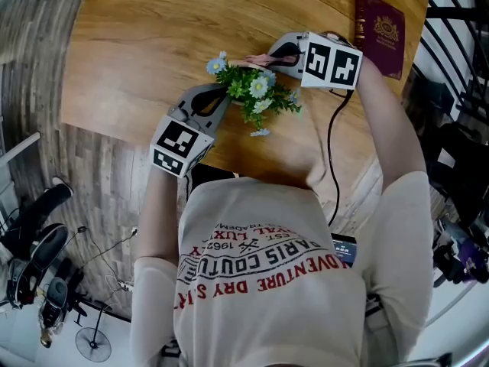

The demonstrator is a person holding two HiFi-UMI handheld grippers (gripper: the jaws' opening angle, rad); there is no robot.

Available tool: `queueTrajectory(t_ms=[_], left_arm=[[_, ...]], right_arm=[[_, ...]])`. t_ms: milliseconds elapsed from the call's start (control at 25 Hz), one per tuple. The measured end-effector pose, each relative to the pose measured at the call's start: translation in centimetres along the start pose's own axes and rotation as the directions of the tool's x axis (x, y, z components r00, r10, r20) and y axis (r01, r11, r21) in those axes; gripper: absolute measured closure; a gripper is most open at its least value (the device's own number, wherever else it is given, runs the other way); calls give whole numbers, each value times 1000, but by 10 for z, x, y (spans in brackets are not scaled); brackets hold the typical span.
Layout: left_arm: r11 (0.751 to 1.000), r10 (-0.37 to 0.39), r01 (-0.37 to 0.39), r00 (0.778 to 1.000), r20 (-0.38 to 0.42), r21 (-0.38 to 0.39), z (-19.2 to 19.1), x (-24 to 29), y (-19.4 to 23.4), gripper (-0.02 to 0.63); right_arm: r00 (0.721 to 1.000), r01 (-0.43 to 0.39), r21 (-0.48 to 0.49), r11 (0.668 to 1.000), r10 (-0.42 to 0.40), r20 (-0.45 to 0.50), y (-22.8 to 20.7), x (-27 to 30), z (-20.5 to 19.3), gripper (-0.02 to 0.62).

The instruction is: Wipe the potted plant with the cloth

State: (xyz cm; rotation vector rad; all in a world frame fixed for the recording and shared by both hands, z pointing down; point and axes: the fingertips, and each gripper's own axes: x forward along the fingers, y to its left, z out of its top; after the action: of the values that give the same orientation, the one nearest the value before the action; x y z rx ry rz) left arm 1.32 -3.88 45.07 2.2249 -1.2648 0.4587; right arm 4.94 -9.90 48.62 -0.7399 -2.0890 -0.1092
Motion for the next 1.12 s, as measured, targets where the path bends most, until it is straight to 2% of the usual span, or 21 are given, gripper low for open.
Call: queueTrajectory(t_ms=[280, 400, 760, 1000, 1120], left_arm=[[1000, 6, -6, 1000, -12, 3, 0, 2, 0, 591], [1000, 13, -13, 1000, -15, 5, -1, 3, 1, 591], [999, 32, -32, 999, -5, 6, -2, 1, 2, 591], [999, 52, -52, 999, 9, 8, -4, -1, 5, 591], [997, 72, -73, 997, 25, 7, -5, -1, 7, 591]], right_arm=[[998, 25, 3, 1000, -25, -51, 12, -2, -15, 552], [994, 50, 20, 999, -48, -100, 17, -1, -24, 552], [978, 99, 182, 978, -62, -199, 44, 3, -40, 552], [973, 131, 265, 955, -73, -219, 69, 9, -47, 552], [963, 203, 306, 930, -133, -236, 73, 5, -55, 552]])
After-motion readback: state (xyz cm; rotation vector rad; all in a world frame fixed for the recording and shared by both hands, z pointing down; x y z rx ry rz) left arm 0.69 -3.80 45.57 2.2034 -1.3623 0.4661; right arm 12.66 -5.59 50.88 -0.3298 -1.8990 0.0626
